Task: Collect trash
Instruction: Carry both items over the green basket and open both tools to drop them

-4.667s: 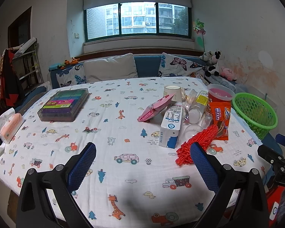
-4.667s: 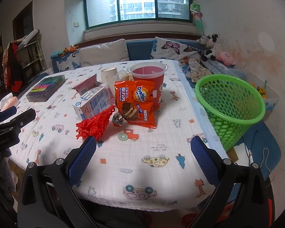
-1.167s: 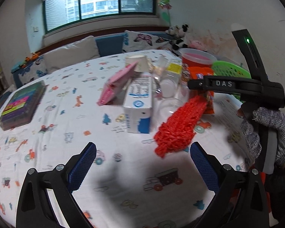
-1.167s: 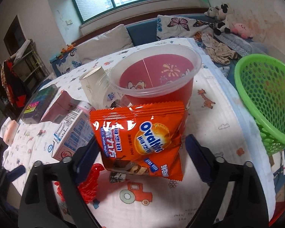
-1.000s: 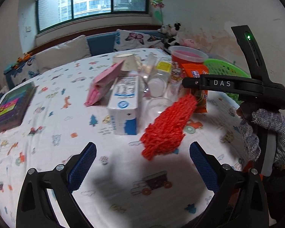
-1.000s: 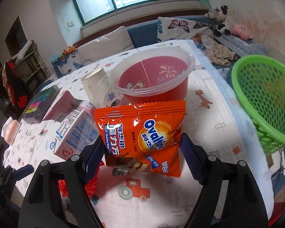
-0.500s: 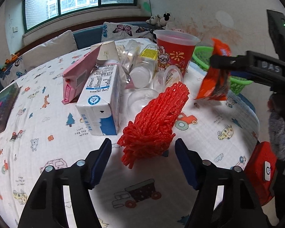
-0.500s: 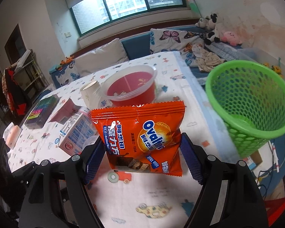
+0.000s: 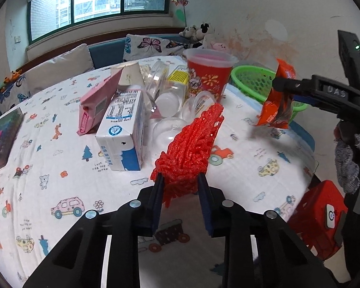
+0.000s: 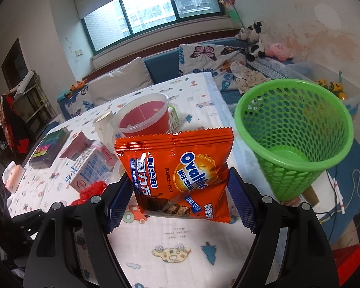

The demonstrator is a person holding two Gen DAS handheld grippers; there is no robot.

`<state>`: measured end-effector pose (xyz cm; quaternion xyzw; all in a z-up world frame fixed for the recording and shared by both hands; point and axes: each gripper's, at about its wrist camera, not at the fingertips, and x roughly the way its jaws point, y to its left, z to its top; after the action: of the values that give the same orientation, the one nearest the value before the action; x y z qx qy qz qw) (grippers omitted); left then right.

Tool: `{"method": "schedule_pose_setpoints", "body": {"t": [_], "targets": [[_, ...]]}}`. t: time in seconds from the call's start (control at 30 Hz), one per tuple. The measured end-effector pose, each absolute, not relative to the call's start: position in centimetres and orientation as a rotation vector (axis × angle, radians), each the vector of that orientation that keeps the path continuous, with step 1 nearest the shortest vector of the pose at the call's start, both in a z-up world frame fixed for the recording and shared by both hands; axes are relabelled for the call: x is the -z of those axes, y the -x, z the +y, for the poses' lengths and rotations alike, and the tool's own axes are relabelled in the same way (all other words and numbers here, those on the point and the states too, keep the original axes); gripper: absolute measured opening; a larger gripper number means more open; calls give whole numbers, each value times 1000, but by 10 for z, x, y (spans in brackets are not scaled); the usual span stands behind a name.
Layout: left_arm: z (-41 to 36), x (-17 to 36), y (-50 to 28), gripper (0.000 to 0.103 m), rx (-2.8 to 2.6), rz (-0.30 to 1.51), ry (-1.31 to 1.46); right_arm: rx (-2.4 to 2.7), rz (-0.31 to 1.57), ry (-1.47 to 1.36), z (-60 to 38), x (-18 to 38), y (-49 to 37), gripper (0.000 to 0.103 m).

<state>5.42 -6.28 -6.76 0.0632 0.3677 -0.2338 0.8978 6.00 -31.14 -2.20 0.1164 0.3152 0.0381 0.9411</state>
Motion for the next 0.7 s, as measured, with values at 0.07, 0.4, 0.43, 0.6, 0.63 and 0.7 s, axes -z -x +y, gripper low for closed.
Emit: {"method": "schedule_pose_setpoints", "body": {"t": [0.07, 0.4, 0.43, 0.6, 0.63, 0.7], "targets": [[-63, 61, -49, 26, 495, 752, -133, -71, 639, -235, -316, 21, -59, 77], [-97, 12, -40, 26, 629, 666, -140, 22, 617, -234, -364, 11, -67, 77], [-102, 7, -42, 26, 637, 658, -143, 30, 618, -243, -372, 11, -70, 77], [-137, -9, -66, 26, 667, 639, -162, 83, 621, -263, -407, 11, -81, 78], [-143, -11, -70, 26, 670, 637, -165, 91, 623, -262, -414, 12, -84, 78], [-157, -15, -83, 26, 680, 638, -163, 114, 629, -261, -427, 13, -91, 78]]}}
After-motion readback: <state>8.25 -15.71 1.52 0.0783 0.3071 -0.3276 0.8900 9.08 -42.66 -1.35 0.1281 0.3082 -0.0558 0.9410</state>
